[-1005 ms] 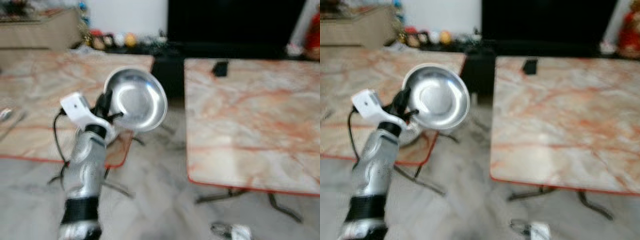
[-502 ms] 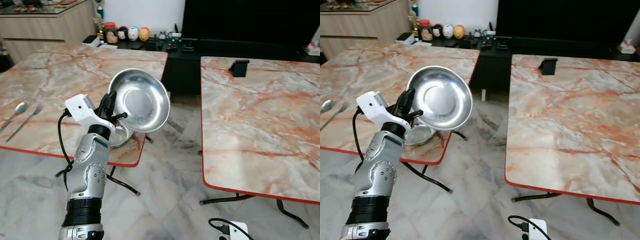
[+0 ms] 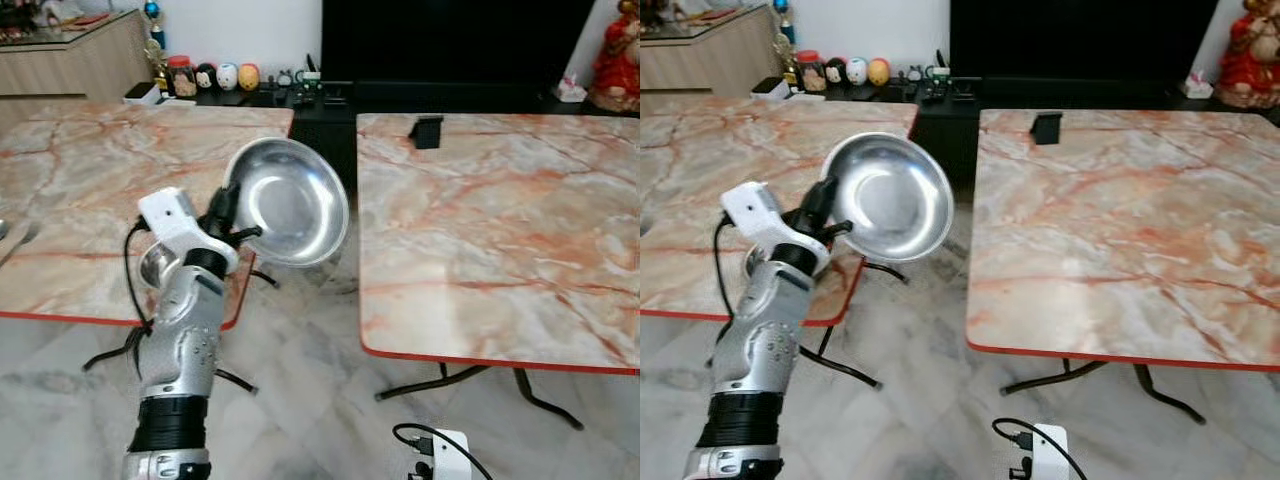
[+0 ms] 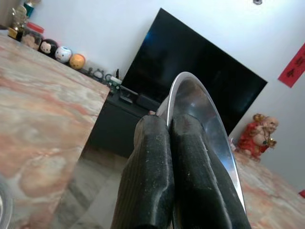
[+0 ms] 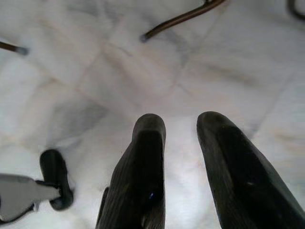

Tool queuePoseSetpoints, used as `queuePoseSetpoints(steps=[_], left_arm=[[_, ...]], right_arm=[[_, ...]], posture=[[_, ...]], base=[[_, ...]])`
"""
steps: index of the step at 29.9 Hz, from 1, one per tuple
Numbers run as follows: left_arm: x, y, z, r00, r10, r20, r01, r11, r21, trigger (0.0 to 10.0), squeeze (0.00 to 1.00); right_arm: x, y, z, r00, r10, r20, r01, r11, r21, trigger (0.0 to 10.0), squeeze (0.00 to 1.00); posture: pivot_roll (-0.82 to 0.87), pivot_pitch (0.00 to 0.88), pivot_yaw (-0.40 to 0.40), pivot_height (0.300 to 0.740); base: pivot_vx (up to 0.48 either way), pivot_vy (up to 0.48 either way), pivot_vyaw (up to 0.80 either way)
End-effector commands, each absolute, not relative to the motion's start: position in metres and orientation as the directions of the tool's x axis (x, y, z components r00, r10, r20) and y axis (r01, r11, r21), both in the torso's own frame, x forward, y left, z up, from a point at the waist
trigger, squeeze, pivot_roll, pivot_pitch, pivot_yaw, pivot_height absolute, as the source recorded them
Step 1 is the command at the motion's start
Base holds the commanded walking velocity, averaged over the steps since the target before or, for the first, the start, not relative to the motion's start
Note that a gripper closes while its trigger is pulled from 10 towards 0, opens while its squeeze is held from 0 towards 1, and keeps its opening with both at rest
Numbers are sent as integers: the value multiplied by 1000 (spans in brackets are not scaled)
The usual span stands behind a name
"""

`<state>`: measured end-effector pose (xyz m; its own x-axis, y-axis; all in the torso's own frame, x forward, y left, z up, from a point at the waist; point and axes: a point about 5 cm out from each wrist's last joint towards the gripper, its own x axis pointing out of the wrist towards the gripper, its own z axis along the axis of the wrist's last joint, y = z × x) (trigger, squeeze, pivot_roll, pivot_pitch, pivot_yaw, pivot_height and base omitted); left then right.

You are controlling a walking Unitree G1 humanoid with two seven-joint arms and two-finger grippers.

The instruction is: Setting the table

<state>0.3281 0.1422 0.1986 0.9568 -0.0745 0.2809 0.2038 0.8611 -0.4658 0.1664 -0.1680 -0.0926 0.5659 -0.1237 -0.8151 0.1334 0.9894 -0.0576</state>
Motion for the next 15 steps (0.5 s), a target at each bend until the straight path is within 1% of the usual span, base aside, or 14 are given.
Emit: queuePoseSetpoints(steps=[1,3,5,8,10,15], left_arm=[[327,152,203,953,-47,298,184,875,-449,10000,0],[327,152,203,953,-48,298,185,874,-449,10000,0],[326,152,203,953,-49,298,186,874,-448,10000,0],[326,152,203,953,-50,298,186,874,-448,10000,0],[326,151,203,953,-50,299,187,874,-449,10000,0],[325,151,202,953,-54,299,190,873,-449,10000,0]], right_arm=[[178,-154,-89,583,-91,-807,100,994,-39,10000,0],[179,-150,-88,583,-88,-808,101,994,-35,10000,0],[182,-144,-87,584,-84,-807,111,994,-22,10000,0],[183,-142,-87,584,-81,-808,108,994,-21,10000,0],[172,-155,-91,575,-99,-812,131,991,-28,10000,0],[169,-159,-92,573,-107,-813,145,989,-28,10000,0]], posture=[[65,0,-12,740],[65,0,-12,740],[62,0,-11,740],[62,0,-13,740],[62,0,-14,740],[62,0,-15,740]], base=[[0,-382,575],[0,-382,556],[0,-379,0],[0,-381,0],[0,-379,0],[0,-379,0]])
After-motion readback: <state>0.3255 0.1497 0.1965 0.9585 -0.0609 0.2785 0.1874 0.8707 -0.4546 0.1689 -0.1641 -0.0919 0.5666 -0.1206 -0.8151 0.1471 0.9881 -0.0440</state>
